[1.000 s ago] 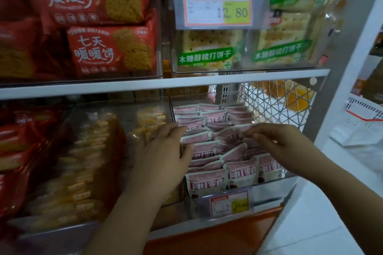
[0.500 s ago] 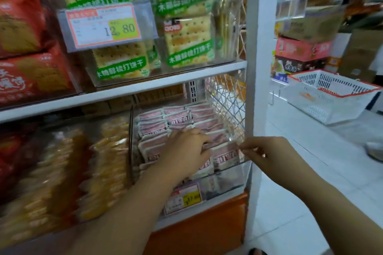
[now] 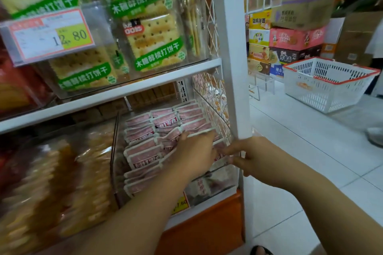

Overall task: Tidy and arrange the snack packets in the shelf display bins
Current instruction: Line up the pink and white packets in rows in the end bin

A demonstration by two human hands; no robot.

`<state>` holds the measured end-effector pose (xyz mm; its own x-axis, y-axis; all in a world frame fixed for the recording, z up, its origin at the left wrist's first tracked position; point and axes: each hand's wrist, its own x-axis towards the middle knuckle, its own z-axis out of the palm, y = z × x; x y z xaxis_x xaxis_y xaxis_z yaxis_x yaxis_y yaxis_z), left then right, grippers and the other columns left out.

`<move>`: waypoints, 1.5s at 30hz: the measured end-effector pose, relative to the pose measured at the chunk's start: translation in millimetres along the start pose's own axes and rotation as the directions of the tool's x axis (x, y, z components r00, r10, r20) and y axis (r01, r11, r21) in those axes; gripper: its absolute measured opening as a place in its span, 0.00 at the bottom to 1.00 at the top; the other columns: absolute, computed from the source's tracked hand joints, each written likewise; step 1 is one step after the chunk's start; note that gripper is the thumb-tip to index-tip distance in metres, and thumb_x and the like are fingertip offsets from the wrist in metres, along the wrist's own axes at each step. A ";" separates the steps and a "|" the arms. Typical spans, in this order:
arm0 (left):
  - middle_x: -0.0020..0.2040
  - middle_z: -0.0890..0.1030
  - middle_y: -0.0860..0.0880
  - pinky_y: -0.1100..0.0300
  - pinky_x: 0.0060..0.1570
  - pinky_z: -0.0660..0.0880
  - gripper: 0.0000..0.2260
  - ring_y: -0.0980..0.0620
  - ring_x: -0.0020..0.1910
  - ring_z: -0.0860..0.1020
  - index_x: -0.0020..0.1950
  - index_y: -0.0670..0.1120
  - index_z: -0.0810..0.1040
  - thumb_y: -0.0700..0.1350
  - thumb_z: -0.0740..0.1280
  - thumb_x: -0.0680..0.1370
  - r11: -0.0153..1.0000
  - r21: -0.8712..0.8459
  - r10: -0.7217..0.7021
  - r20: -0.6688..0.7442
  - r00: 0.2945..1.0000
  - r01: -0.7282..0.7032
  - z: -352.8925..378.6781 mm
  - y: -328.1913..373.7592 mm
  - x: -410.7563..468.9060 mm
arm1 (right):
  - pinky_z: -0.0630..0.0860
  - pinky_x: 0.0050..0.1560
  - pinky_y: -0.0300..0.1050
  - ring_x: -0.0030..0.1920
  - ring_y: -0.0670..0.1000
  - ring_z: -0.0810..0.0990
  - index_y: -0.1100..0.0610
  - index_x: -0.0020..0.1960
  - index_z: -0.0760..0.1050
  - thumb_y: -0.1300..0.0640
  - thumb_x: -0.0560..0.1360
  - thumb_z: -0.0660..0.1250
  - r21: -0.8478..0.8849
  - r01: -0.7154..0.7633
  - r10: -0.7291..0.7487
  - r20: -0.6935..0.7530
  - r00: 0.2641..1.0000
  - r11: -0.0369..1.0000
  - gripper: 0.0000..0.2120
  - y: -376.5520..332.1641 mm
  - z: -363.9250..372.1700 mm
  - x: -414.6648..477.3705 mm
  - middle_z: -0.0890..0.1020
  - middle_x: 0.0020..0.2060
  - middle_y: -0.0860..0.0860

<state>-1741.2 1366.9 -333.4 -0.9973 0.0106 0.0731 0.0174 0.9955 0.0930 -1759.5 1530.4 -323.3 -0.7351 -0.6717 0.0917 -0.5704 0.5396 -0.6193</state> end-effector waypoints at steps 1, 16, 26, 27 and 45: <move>0.62 0.77 0.49 0.52 0.68 0.54 0.16 0.47 0.63 0.72 0.68 0.53 0.67 0.47 0.57 0.80 0.999 -0.033 0.015 0.006 1.000 -0.015 1.8 -2.1 0.9 | 0.67 0.33 0.20 0.30 0.24 0.70 0.47 0.57 0.79 0.58 0.78 0.63 -0.004 -0.003 0.003 0.003 1.000 1.000 0.12 1.0 -0.2 0.3 0.78 0.50 0.41; 0.69 0.70 0.54 0.50 0.69 0.56 0.20 0.50 0.68 0.66 0.70 0.56 0.63 0.50 0.61 0.79 0.977 -0.191 0.084 -0.080 0.993 -0.098 1.3 -12.4 -3.5 | 0.70 0.39 0.28 0.27 0.34 0.72 0.47 0.58 0.79 0.57 0.78 0.62 -0.067 -0.012 0.014 0.030 0.999 0.998 0.12 -2.1 5.7 3.6 0.81 0.52 0.44; 0.63 0.77 0.49 0.53 0.59 0.73 0.14 0.49 0.60 0.75 0.63 0.50 0.77 0.44 0.65 0.78 0.971 -0.109 -0.223 -0.109 0.969 0.211 -31.8 -110.9 15.9 | 0.73 0.61 0.48 0.58 0.48 0.75 0.49 0.64 0.74 0.56 0.76 0.64 -0.080 0.240 -0.249 -0.127 0.960 0.967 0.16 -31.4 32.0 46.2 0.79 0.58 0.48; 0.62 0.78 0.48 0.53 0.58 0.73 0.13 0.49 0.58 0.76 0.61 0.50 0.78 0.44 0.66 0.77 0.975 -0.092 -0.213 -0.089 0.973 0.205 -30.3 -115.2 20.3 | 0.68 0.65 0.50 0.62 0.50 0.72 0.49 0.66 0.72 0.53 0.77 0.63 -0.144 0.260 -0.277 -0.114 0.954 0.955 0.18 -34.5 37.1 53.0 0.77 0.62 0.48; 0.30 0.69 0.47 0.58 0.35 0.65 0.13 0.47 0.33 0.70 0.31 0.49 0.69 0.41 0.63 0.76 0.987 0.136 -0.105 0.133 0.985 0.087 -32.6 -139.6 80.5 | 0.44 0.72 0.57 0.74 0.53 0.51 0.44 0.76 0.48 0.25 0.65 0.39 -0.437 0.146 -0.135 0.056 0.989 0.887 0.44 -18.5 56.6 109.3 0.50 0.77 0.46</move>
<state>-1821.6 1225.7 -308.1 -0.9942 -0.0816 -0.0700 -0.0792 0.9962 -0.0371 -1808.5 1418.2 -345.9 -0.6297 -0.7657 0.1309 -0.7736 0.6029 -0.1951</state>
